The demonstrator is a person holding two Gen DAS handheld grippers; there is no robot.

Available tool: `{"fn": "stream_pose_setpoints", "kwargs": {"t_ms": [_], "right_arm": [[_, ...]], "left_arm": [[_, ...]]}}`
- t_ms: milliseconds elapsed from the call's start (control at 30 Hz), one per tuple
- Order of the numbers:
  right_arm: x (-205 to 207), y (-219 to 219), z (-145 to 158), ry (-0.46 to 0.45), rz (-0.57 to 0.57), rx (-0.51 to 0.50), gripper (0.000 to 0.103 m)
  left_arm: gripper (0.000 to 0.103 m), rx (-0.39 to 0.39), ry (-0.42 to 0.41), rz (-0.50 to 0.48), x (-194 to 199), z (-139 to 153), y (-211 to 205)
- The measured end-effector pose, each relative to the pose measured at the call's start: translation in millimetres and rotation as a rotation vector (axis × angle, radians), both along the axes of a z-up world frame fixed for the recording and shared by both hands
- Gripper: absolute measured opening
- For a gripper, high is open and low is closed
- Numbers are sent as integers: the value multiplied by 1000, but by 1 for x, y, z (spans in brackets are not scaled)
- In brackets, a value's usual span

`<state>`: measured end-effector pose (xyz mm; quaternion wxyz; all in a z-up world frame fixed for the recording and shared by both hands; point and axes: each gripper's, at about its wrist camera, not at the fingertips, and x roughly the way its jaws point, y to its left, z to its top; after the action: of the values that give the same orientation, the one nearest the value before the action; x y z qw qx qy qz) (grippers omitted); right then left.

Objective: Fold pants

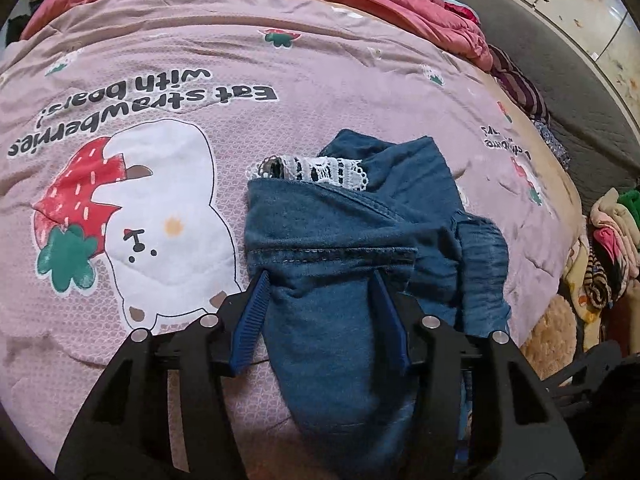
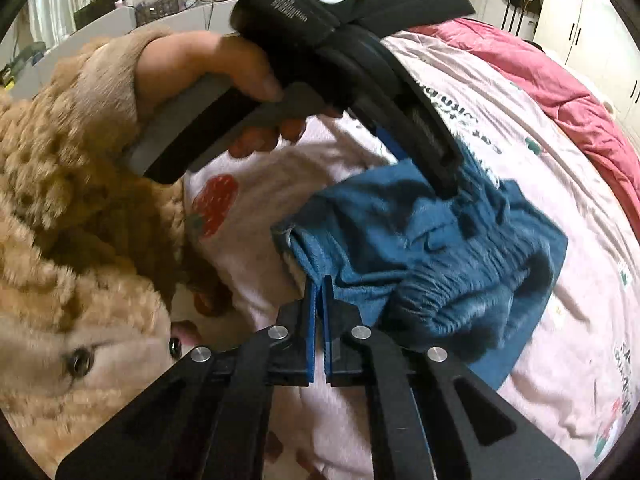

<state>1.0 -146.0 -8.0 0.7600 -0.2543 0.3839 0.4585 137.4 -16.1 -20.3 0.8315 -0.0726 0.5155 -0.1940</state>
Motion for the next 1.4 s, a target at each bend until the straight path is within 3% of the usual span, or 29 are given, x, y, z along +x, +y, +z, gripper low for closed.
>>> {"fn": "stream_pose_setpoints", "kwargs": {"t_ms": [167,400,533,600,833,1000,1133,1400], "right_arm": [[3,-3,-24,83,-57,26,3],[4,-12,-29,134,-144,99,3],[-4,-15,-19,118,-158,113,14],[-6,-18,-14,137,-167,146,25],[-14,-14,-5,148,-177,175,38],[-12,-9,-11,161,-202,118,42],[-7,-21,-1,239,-221,232,49],[-5,-46,28,191,-288,324,59]], "left_arm": [[47,-3,-1,9,3,-2,-1],[47,8,-10,16,3,-1,-2],[48,19,-19,18,2,0,-4],[48,21,-22,21,2,0,-4],[50,22,-27,31,1,0,-4],[57,23,-27,50,2,-4,-1],[57,-10,-30,61,0,-1,4],[62,-32,-63,59,-8,12,5]]}}
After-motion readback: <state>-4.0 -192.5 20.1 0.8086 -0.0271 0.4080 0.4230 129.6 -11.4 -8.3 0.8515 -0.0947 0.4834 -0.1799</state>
